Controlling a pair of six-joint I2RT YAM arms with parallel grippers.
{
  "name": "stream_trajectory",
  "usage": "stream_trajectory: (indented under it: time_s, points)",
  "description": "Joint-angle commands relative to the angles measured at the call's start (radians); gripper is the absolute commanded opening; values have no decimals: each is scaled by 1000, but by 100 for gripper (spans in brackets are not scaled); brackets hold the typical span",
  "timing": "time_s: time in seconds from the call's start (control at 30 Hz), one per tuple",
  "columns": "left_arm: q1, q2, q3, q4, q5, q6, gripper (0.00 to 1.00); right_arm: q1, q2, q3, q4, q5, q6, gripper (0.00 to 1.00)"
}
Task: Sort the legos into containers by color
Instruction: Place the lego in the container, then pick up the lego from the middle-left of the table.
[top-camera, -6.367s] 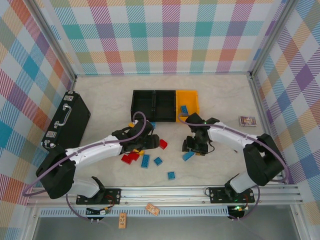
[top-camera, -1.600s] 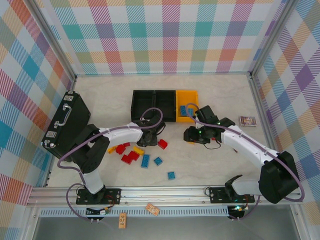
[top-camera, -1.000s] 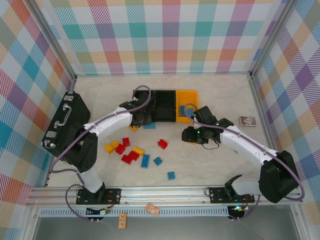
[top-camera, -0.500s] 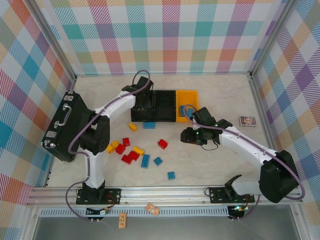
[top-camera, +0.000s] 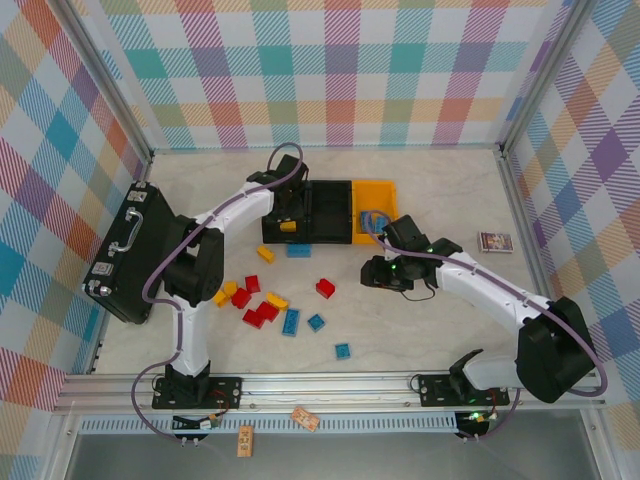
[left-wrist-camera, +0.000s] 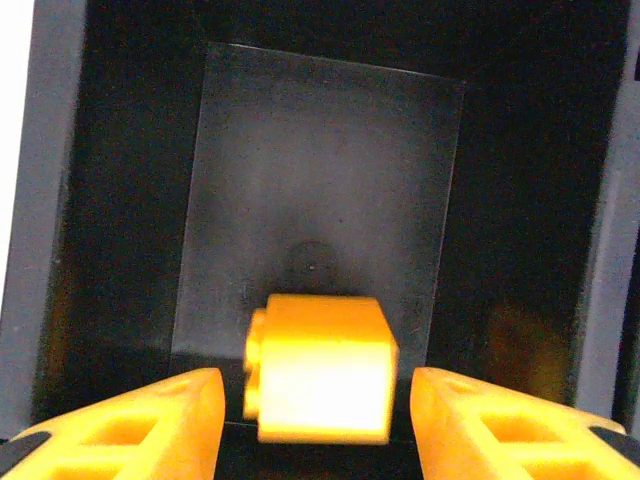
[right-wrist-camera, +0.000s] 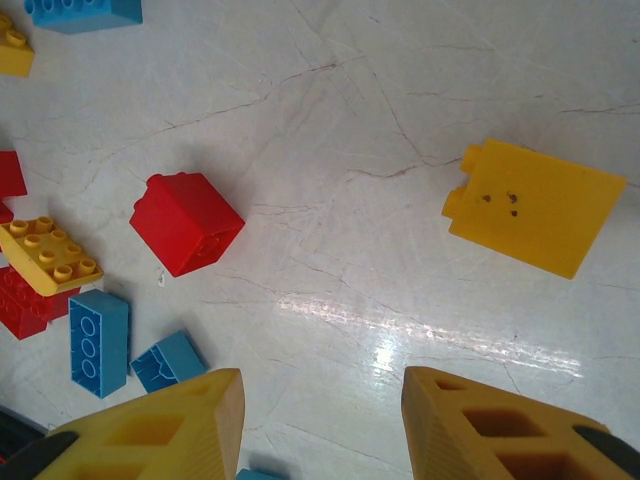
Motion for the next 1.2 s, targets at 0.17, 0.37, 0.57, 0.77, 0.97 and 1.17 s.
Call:
stream_trajectory:
  time_s: [0.17, 0.37, 0.57, 0.77, 0.97, 1.17]
  points:
    - [1, -53, 23, -37, 29, 6, 54, 8, -3, 5, 8, 2, 11, 46]
    - [-15, -208, -83, -23, 40, -12, 54, 9, 5, 27, 8, -1, -3, 46]
    - [-14, -417, -298, -6, 26, -62, 56, 35, 17, 51, 48, -42, -41, 47]
    - [6, -629, -523, -27, -22, -143, 57, 100, 47, 103, 110, -100, -94, 47]
    - [43, -831, -742, -55, -72, -255, 59, 151, 105, 150, 136, -129, -119, 47]
    - [99, -952, -899, -98, -97, -358, 61, 178, 156, 176, 149, -151, -121, 47]
